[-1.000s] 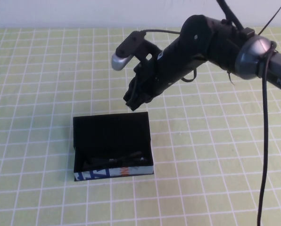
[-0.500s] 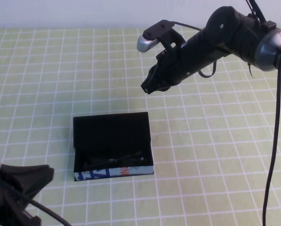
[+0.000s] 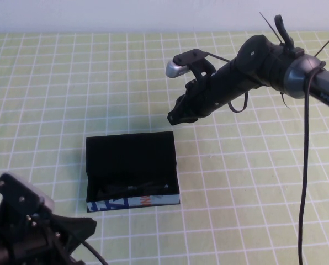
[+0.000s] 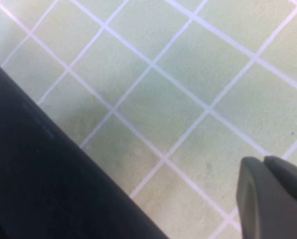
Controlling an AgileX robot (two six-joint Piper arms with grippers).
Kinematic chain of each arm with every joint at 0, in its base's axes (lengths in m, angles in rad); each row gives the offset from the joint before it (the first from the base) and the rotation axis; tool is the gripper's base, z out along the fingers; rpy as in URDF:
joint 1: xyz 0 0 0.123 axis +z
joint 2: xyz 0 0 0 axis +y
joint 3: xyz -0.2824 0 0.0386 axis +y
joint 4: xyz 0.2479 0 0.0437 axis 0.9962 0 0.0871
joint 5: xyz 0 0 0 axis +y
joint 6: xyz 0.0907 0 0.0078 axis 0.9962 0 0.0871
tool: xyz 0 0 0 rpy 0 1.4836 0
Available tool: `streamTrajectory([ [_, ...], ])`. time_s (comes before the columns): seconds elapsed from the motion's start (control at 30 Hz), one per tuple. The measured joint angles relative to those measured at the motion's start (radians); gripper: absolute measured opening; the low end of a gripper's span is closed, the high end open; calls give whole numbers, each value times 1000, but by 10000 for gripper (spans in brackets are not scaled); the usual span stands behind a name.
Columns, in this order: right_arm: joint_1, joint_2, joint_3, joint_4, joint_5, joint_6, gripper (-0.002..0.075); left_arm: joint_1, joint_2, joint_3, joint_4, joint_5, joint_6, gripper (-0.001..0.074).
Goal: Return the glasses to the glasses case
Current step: Close the glasses case
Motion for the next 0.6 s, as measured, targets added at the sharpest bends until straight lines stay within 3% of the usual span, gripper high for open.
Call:
streamTrajectory([
  [0.2,0,28,0,11,0,0,-16,-116,194,-22,-98,-81,190,-3],
  [0.4,0,30,0,11,-2,0,-16,-127,357,-103,-109,-72,263,-3],
  [0.6,0,30,0,11,-2,-2,-16,-127,346,-153,-114,-99,305,-3],
])
